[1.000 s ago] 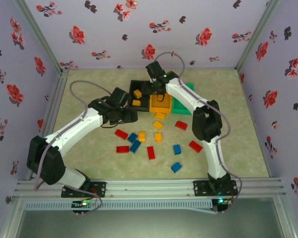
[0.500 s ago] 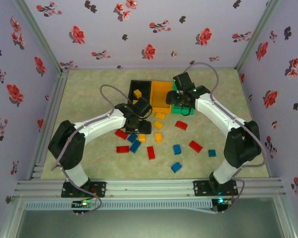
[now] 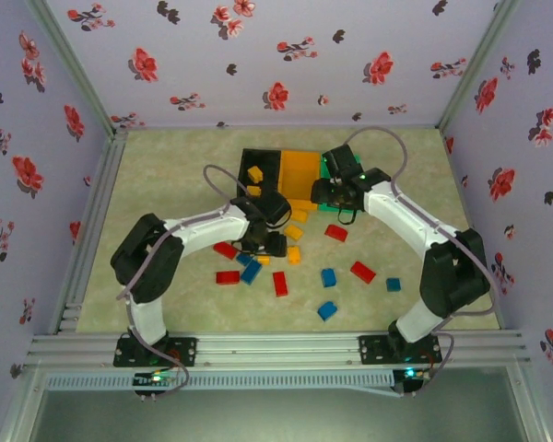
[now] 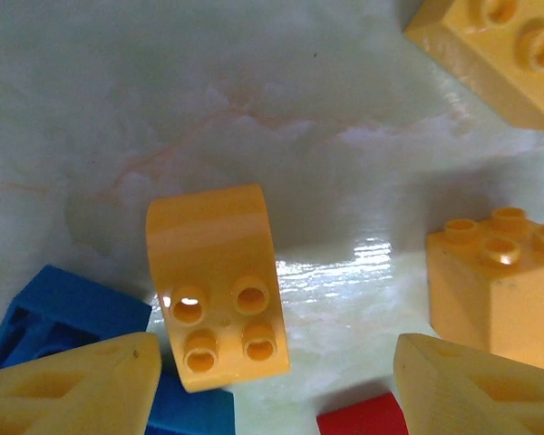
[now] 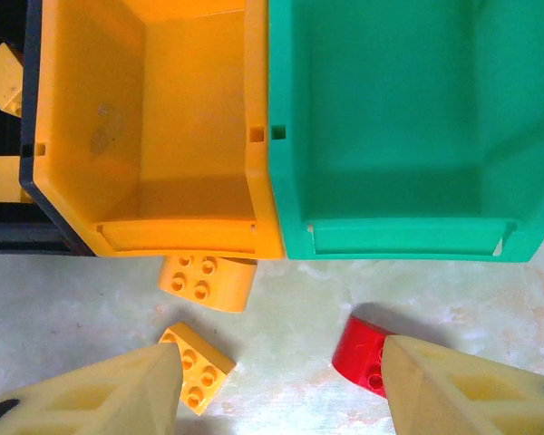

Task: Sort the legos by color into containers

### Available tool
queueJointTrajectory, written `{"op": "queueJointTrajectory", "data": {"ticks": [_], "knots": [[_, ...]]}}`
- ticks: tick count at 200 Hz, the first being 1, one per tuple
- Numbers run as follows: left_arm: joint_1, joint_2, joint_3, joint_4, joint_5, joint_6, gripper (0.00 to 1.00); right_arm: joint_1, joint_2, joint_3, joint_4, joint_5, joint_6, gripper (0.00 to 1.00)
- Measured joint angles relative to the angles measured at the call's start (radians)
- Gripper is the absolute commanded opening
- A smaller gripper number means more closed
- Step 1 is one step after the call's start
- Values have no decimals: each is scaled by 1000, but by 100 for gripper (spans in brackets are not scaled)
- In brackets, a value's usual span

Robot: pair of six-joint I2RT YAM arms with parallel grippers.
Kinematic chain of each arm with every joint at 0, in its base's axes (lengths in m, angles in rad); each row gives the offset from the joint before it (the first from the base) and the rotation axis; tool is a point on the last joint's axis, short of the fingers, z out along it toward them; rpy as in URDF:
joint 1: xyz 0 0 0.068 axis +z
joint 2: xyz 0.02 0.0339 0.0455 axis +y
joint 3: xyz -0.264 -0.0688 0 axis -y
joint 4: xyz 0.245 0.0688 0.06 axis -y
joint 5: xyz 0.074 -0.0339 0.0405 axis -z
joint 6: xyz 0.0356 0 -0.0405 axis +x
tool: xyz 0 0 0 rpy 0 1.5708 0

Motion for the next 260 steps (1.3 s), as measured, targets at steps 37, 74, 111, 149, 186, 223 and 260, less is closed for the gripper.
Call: {"op": "queueJointTrajectory", "data": {"ticks": [37, 74, 111, 149, 186, 223, 260], "knots": [[0, 48, 5, 11, 1, 0, 64, 0, -10, -5, 0, 6, 0, 61], [0, 74, 22, 2, -1, 2, 47, 0, -20, -18, -1, 11, 0, 60], [1, 86, 47, -6, -8, 3, 32, 0, -39, -25, -1, 23, 0, 61], [9, 103, 144, -33, -21, 31, 31, 0, -72, -48, -3, 41, 0, 61], [72, 106, 322, -95, -49, 92, 31, 0, -124, -86, -14, 60, 0, 60], [169, 169, 533, -138, -80, 157, 31, 1, -187, -134, -20, 68, 0, 61], [264, 308, 716, -149, -89, 203, 31, 24, -227, -184, -25, 74, 8, 61]]}}
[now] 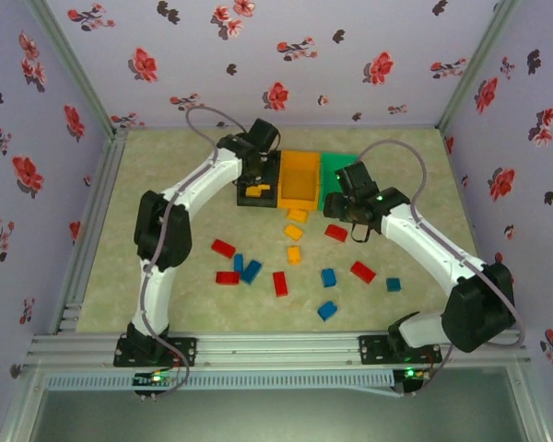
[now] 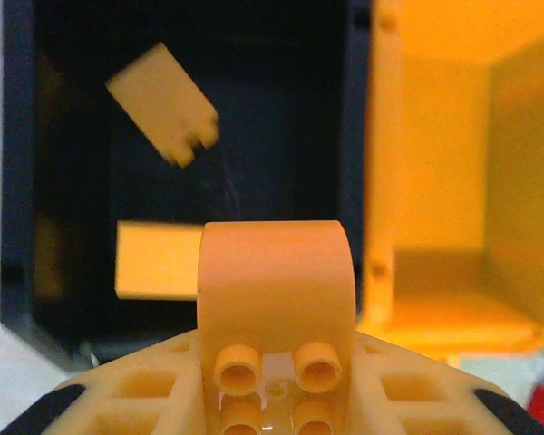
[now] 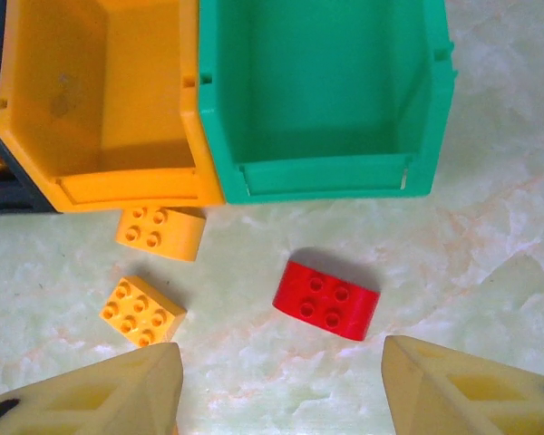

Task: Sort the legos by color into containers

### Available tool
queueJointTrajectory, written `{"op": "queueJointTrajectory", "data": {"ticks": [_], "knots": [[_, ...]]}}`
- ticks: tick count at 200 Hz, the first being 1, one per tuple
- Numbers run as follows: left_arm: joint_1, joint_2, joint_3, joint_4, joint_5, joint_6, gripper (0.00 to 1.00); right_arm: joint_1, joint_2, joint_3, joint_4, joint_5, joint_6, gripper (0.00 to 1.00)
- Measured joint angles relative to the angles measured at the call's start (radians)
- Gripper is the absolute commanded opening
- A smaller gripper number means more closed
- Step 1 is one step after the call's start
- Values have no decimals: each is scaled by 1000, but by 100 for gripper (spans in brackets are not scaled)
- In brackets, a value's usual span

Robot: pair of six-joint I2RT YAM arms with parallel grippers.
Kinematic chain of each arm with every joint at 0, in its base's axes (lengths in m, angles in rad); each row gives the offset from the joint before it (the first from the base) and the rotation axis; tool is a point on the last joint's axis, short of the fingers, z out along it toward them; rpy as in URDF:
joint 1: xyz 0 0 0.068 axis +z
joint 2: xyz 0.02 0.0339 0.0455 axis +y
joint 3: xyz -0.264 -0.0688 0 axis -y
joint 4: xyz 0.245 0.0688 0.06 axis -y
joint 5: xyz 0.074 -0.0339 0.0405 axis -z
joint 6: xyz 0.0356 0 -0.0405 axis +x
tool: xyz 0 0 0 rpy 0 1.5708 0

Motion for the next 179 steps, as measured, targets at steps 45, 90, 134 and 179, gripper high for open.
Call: {"op": "queueJointTrajectory", "data": {"ticks": [45, 90, 134, 179], "knots": [[69, 163, 145, 13, 34, 25, 46, 64, -24, -41, -7, 11, 25, 60], [81, 206, 196, 20, 81, 54, 65, 126, -26, -76, -7, 15, 52, 61], [81, 135, 78, 59, 101, 54, 65, 173, 21, -80, -1, 16, 68, 60], [80, -95, -150, 103, 105, 42, 65, 221, 92, -77, 3, 19, 70, 60]]}}
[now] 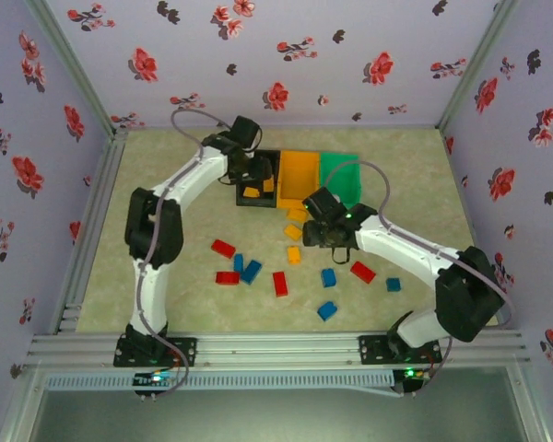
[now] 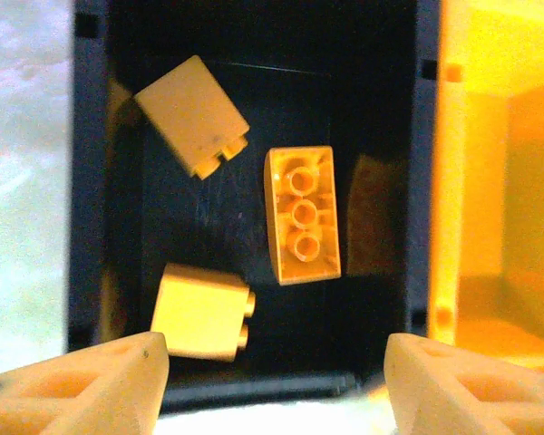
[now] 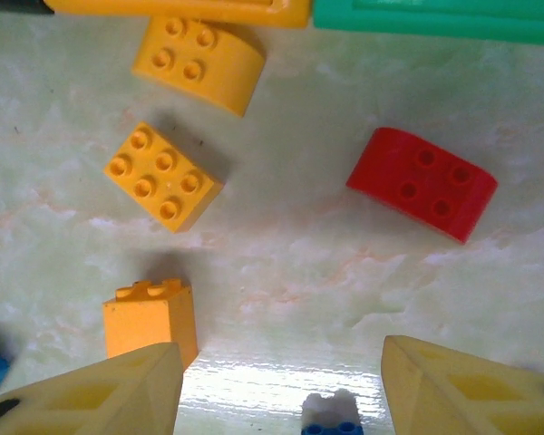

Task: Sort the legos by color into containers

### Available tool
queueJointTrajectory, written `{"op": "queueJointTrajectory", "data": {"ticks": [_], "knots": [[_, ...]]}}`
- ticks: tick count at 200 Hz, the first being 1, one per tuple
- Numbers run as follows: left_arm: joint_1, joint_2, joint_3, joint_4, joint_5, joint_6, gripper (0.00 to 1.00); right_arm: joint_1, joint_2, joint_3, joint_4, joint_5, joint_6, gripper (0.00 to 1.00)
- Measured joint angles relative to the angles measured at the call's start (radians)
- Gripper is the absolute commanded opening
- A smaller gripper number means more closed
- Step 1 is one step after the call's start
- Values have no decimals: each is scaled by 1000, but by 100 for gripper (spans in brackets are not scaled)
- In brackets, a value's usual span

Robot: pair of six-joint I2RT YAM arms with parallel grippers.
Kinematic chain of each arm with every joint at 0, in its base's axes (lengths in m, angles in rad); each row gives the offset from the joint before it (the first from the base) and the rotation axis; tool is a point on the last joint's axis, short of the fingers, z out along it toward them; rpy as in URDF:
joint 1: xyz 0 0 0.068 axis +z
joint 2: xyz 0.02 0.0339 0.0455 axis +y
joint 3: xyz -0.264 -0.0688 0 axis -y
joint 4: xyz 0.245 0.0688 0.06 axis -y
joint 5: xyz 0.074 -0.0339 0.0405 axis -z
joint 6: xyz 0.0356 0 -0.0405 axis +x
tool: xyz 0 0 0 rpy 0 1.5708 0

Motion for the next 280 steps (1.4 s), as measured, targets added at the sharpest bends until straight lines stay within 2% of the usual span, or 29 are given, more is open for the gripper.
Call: {"op": "queueJointTrajectory", "data": {"ticks": [52, 93, 124, 174, 216, 280], "knots": [[0, -279, -254, 48, -17, -26, 66, 18, 43, 6, 10, 23, 7, 61], [0, -423, -420, 53, -36, -45, 66, -4, 50, 23, -31, 89, -27, 73], [0, -520, -506, 51, -54, -61, 67, -81, 54, 23, -43, 104, -105, 79], [0, -595, -538, 40, -76, -68, 67, -189, 150, 23, -9, 72, -270, 84], [0, -622, -539, 34, -80, -68, 68, -213, 261, 24, 42, 17, -371, 85], [0, -652, -539, 8, -89, -68, 69, -250, 324, 59, 96, -31, -435, 82]]}}
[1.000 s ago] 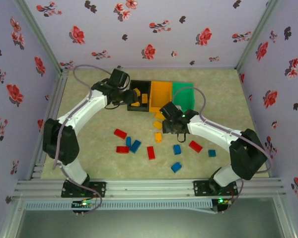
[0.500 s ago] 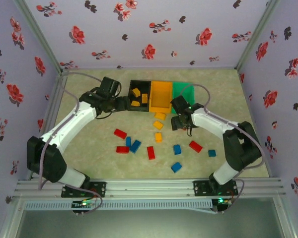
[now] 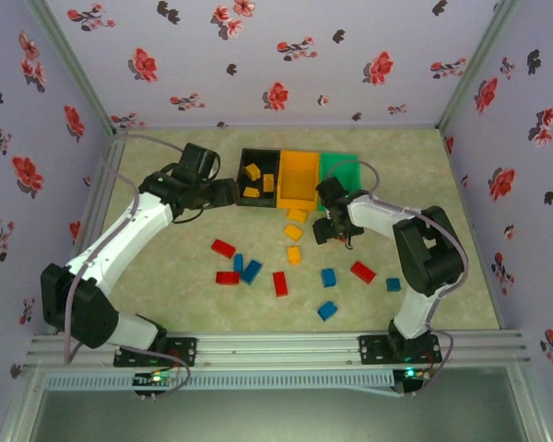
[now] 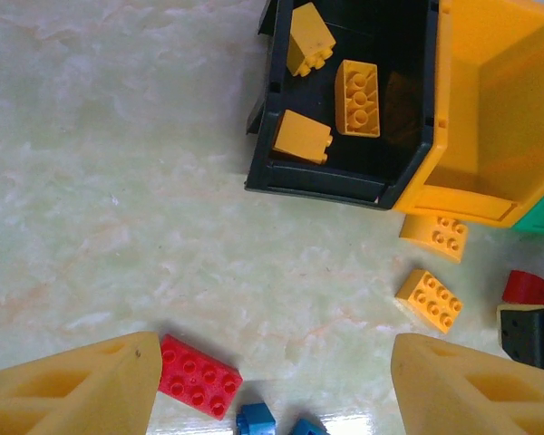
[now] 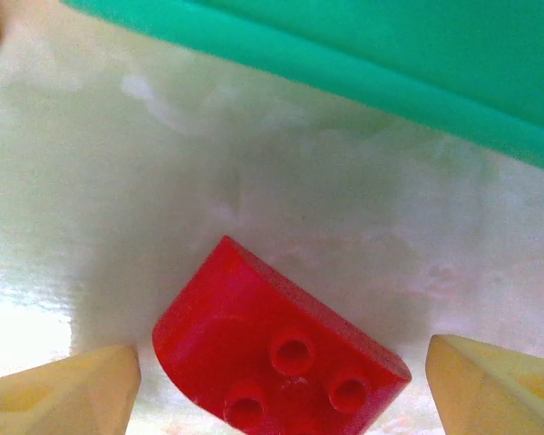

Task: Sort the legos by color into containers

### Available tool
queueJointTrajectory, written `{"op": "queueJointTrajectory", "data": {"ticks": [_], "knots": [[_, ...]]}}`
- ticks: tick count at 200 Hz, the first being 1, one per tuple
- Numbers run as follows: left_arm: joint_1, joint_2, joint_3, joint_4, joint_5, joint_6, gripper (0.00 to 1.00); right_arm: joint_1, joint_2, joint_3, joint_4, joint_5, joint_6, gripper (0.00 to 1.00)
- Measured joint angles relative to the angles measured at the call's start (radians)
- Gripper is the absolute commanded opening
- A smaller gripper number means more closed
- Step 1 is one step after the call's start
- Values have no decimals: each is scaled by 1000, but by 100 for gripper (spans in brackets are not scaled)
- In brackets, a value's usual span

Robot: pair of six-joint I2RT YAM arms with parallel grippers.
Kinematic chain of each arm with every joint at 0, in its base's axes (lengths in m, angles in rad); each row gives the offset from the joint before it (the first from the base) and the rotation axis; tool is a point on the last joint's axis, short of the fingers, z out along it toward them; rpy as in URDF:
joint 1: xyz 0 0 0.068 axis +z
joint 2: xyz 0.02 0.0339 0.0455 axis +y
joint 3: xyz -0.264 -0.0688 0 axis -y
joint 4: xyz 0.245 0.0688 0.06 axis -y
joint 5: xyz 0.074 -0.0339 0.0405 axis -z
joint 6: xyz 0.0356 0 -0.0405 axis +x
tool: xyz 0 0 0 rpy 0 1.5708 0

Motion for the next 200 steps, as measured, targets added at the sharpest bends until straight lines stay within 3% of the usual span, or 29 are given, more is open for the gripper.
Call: {"op": "queueJointTrajectory", "data": {"ticks": [69, 105, 141, 200], "knots": [[0, -11, 0, -14, -8, 0, 68, -9, 51, 56, 0, -40, -28, 61], [0, -13, 0, -16, -10, 0, 68, -9, 51, 55, 1, -55, -14, 59], [0, -13, 0, -16, -10, 0, 68, -11, 37, 36, 8, -53, 19, 65], [0, -23, -13, -19, -10, 0, 68, -13, -10, -19, -6, -56, 67, 49]]}}
